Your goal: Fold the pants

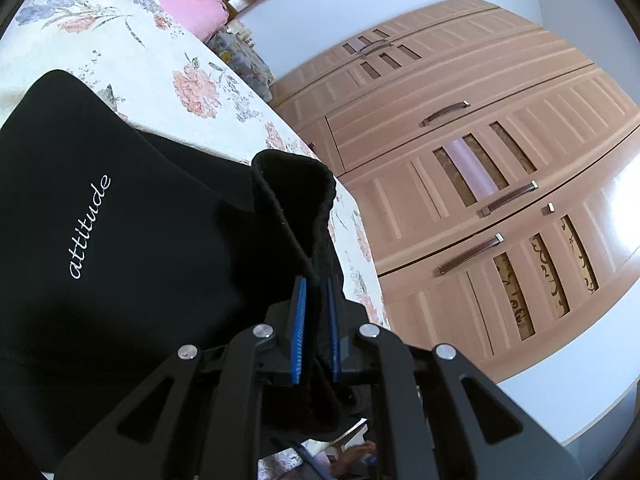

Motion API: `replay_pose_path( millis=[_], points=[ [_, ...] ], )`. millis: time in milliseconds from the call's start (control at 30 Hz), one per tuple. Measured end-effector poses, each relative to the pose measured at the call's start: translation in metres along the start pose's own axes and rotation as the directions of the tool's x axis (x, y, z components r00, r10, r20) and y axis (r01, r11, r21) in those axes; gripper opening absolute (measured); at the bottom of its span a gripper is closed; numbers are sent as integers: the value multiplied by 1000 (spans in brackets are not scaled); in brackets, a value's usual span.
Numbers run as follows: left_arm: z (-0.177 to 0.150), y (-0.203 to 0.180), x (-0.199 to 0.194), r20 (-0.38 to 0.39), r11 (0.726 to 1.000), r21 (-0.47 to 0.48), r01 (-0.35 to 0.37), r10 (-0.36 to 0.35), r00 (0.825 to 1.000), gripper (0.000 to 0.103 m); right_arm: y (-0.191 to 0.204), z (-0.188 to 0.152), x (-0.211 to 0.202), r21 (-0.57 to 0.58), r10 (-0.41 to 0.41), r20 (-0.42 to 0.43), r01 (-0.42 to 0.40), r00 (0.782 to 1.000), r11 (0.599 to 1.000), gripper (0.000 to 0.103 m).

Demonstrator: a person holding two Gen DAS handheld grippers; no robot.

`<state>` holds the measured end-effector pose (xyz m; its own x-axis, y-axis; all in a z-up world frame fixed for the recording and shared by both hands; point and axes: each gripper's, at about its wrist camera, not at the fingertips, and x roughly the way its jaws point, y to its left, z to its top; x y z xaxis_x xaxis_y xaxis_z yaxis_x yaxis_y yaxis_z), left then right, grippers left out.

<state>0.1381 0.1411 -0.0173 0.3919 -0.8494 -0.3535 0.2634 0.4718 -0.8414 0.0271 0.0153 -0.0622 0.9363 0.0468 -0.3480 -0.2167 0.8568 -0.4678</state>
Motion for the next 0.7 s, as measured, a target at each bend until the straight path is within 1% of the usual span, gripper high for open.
replay_pose_path(
  millis=[100,133,167,200,233,267,300,333,367,433,533,600,633,667,700],
  points=[
    [0,-3,0,-9,1000,3,-15,15,1000,9,17,17,28,-33,-3,-54,2,999,999,98],
    [1,-6,0,-17,1000,12,-20,20,1000,10,20,19,33,-37,-14,-57,11,998,999,93],
    [2,-6,-1,-27,1000,20,-20,21,999,15,19,22,35,-14,-15,-57,14,998,1000,80],
    [3,-8,-1,-39,1000,26,-17,18,999,21,11,24,31,41,5,-24,-4,1000,999,50],
    [5,-9,-1,-47,1000,29,-10,11,999,42,6,25,30,66,14,-19,-12,1000,998,43],
    [7,-10,-2,-60,1000,24,11,-9,998,68,4,25,30,68,8,-20,-7,1000,998,39],
    [9,-12,-3,-71,999,23,27,-25,997,78,2,26,29,69,4,-14,-3,1000,998,37],
    [11,-14,-4,-78,999,25,38,-36,996,91,0,27,28,80,6,-5,-6,1000,997,36],
    [13,-18,-3,-95,999,33,35,-32,995,99,-2,28,26,89,2,3,-3,1000,996,35],
    [16,-25,5,-147,999,47,-2,9,989,101,-3,30,21,99,-7,25,4,1000,995,35],
    [15,-39,28,-252,995,84,-55,74,965,101,-3,29,13,93,-23,44,19,999,995,35],
    [14,-54,50,-303,985,151,-81,124,945,101,1,31,11,59,-37,55,34,998,998,34],
    [13,-64,63,-317,971,209,-113,176,932,99,4,31,10,50,-39,60,36,997,998,34],
    [11,-69,72,-322,959,244,-145,221,921,91,5,31,8,41,-44,67,41,997,998,34],
    [11,-72,80,-326,942,279,-186,275,905,76,6,31,7,36,-53,65,51,997,998,35]
  ],
)
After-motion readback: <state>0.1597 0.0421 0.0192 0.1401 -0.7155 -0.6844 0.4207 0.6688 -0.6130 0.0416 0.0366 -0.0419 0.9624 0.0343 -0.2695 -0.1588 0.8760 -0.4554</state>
